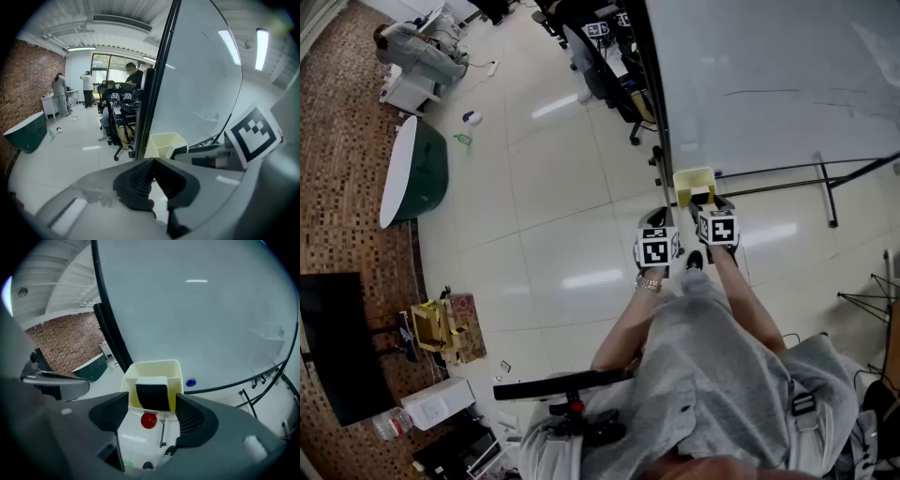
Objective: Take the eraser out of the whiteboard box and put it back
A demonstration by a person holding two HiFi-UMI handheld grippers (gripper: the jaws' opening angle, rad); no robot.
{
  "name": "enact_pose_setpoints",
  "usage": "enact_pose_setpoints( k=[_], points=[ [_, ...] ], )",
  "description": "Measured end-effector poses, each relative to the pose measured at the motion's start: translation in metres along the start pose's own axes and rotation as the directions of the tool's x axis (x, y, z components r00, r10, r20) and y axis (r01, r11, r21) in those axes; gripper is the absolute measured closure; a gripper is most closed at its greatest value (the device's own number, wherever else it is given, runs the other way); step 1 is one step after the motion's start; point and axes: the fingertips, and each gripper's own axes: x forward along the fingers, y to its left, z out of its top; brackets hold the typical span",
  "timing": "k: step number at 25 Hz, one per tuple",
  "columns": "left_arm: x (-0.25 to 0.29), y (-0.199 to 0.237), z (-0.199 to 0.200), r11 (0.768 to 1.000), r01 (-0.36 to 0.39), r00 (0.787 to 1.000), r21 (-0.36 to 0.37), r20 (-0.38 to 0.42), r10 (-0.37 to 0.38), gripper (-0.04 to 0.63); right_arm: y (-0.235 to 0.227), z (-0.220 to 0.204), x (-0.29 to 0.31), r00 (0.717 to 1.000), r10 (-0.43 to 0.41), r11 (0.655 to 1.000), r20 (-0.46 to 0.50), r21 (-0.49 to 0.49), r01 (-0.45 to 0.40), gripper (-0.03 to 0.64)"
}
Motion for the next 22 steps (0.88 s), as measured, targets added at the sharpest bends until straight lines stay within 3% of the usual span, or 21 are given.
enact_pose_setpoints(
  k=[6,9,12,18,22],
  points=[
    [0.021,0.013,0.016,1.0,-0.009,1.0,-0.001,-0.009,0.009,0.592,-0.001,0.016,0.031,1.0,-0.005,0.999,-0.027,-0.034,0.004,0.301],
    [0.027,0.027,0.025,1.0,-0.009,1.0,-0.006,-0.004,0.009,0.592,0.003,0.003,0.041,0.993,-0.052,0.998,-0.102,-0.029,0.05,0.301],
    [0.031,0.042,0.041,1.0,0.002,1.0,-0.009,0.016,-0.002,0.592,0.003,0.0,0.041,0.987,-0.067,0.998,-0.145,-0.023,0.064,0.34],
    [0.042,0.054,0.065,0.999,0.039,0.998,-0.021,0.052,-0.038,0.592,0.006,0.054,-0.018,0.999,-0.032,0.998,0.005,0.058,0.031,0.342],
    [0.045,0.047,0.069,0.997,0.071,0.997,-0.002,0.043,-0.071,0.592,0.015,0.105,-0.056,0.989,-0.016,0.998,0.145,0.065,0.006,0.342]
  ],
)
